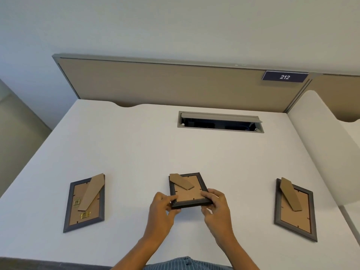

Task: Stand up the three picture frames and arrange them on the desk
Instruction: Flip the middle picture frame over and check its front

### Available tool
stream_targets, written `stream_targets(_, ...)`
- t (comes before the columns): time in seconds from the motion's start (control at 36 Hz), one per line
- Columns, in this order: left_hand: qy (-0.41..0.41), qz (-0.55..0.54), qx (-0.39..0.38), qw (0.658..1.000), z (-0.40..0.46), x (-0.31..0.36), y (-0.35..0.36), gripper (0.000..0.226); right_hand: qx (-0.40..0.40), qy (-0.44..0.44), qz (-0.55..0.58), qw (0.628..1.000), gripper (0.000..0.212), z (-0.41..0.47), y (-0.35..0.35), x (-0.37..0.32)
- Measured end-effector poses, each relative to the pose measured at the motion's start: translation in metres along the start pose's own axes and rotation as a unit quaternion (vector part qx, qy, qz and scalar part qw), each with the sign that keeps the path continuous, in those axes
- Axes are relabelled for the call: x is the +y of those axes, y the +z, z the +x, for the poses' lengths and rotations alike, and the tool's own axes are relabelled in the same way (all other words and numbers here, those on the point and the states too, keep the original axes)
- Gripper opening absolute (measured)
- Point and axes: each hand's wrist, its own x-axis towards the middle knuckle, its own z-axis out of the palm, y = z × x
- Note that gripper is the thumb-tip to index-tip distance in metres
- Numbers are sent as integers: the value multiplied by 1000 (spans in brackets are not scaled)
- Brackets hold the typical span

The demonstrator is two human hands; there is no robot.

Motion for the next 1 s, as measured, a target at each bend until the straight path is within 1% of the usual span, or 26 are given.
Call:
stream_targets(0.08,31,4,14,999,8,14,-8,40,13,-34,65,997,52,12,-4,-12)
stream_targets(0.14,48,3,21,999,15,25,-15,33,16,-52,92,994,48,20,-7,-23)
stream_targets(0.19,63,2,30,998,24,35,-24,24,29,-73,77,994,44,27,-11,-34)
stream_targets(0.31,91,3,47,995,47,53,-44,9,47,-139,0,989,35,36,-20,-56)
stream_targets(0.39,68,11,48,996,57,69,-57,16,44,-177,-53,982,27,39,-28,-70)
stream_targets(0.44,40,1,44,998,60,79,-64,21,38,-174,-68,982,24,39,-33,-79)
stream_targets(0.53,-24,-96,23,995,62,94,-71,22,21,-156,-54,986,17,35,-34,-90)
stream_targets(0.58,-59,-158,9,986,61,102,-72,20,7,-127,-7,992,10,28,-31,-98)
stream_targets(0.64,-79,-188,4,979,59,107,-72,20,3,-97,36,995,7,22,-27,-103)
stream_targets(0.72,-104,-224,-10,969,54,110,-72,24,3,-52,100,994,8,15,-24,-110)
stream_targets(0.83,-138,-235,-26,962,48,114,-74,33,10,-14,113,993,15,11,-24,-116)
stream_targets(1.0,-152,-238,-22,959,44,119,-75,36,12,-11,109,994,18,7,-26,-119)
